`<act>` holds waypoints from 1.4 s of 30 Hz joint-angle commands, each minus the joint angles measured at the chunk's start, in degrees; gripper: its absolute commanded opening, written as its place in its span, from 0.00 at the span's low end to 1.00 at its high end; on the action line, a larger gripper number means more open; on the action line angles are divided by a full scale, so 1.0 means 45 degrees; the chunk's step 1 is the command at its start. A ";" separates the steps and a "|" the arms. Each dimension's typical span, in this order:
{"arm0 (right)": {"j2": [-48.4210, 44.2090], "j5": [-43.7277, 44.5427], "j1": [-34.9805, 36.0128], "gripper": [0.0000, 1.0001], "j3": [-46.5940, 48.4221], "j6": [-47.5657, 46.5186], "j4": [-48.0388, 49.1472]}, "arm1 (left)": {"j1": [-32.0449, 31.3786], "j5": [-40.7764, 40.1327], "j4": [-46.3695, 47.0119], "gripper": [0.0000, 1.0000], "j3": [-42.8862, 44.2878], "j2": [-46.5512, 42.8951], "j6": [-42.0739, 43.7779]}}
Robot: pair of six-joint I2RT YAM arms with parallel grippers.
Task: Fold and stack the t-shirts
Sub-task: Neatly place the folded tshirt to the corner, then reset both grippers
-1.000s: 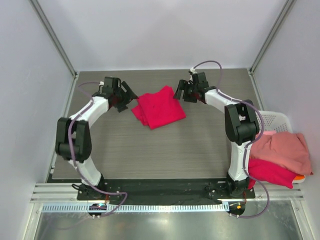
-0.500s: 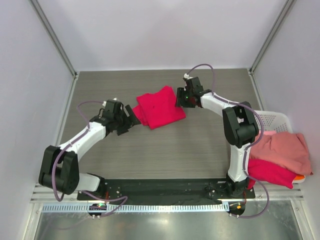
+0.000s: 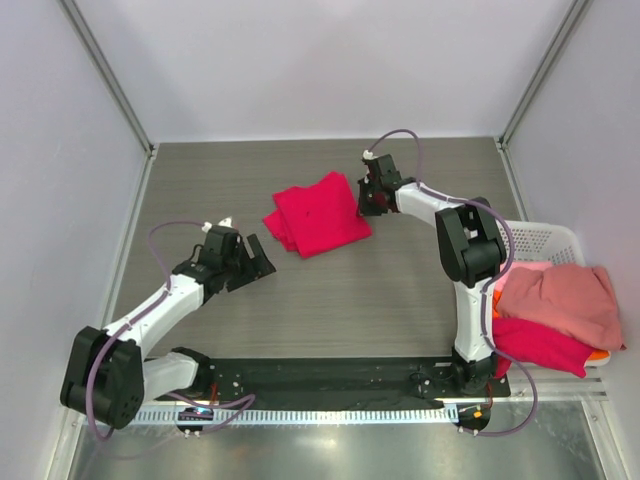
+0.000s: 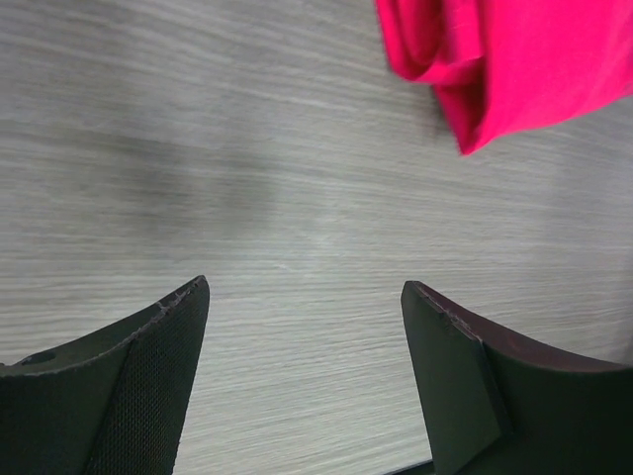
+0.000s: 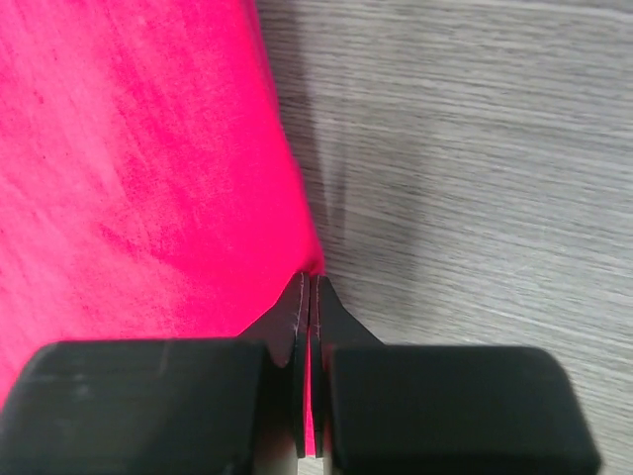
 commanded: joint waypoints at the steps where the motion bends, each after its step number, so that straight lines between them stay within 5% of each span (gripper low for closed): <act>1: -0.0040 0.0838 -0.0051 0.01 0.0513 -0.0329 -0.0298 | -0.0070 -0.0641 0.1079 0.79 -0.0491 -0.0709 0.0619; 5: 0.0017 0.4176 -0.0440 0.01 0.1175 0.0038 -0.1874 | -0.0070 -0.0701 0.1723 0.79 -0.0902 -0.1002 0.0815; 12: -0.0158 0.5214 -0.3601 0.01 0.1625 0.0862 -0.3149 | -0.0245 -0.0369 0.2174 0.78 -0.1137 -0.0710 0.0933; 18: 0.0407 0.8491 -0.5790 0.01 0.2542 0.0199 -0.3969 | -0.0343 -0.0252 0.2252 0.78 -0.1293 -0.0632 0.0952; 20: 0.1128 0.9702 -0.6066 0.18 0.3692 0.0216 -0.4940 | -0.0382 -0.0154 0.2252 0.78 -0.1332 -0.0690 0.0933; 21: 0.1556 1.1197 -0.6183 0.69 0.4721 0.0681 -0.5817 | -0.0460 -0.0173 0.2252 0.78 -0.1371 -0.0729 0.0933; 22: 0.1619 1.2005 -0.6184 0.90 0.5157 0.0956 -0.5826 | -0.0480 -0.0193 0.2252 0.78 -0.1371 -0.0749 0.0952; 23: 0.1561 1.2516 -0.6165 0.96 0.5490 0.1075 -0.6348 | -0.0480 -0.0193 0.2252 0.78 -0.1371 -0.0749 0.0952; 32: -0.2768 1.1684 -0.4780 0.97 0.3717 0.1331 -0.4460 | -0.0597 -0.0271 0.2272 0.79 -0.1391 -0.1022 0.1030; 38: -0.5291 0.7293 -0.2438 0.93 0.1124 0.0686 -0.2431 | -0.0655 -0.0232 0.2525 0.79 -0.1547 -0.1529 0.1284; 42: -0.7069 0.6078 -0.0467 1.00 -0.2328 0.0645 -0.0594 | -0.0695 -0.0037 0.2837 0.79 -0.1762 -0.1842 0.1401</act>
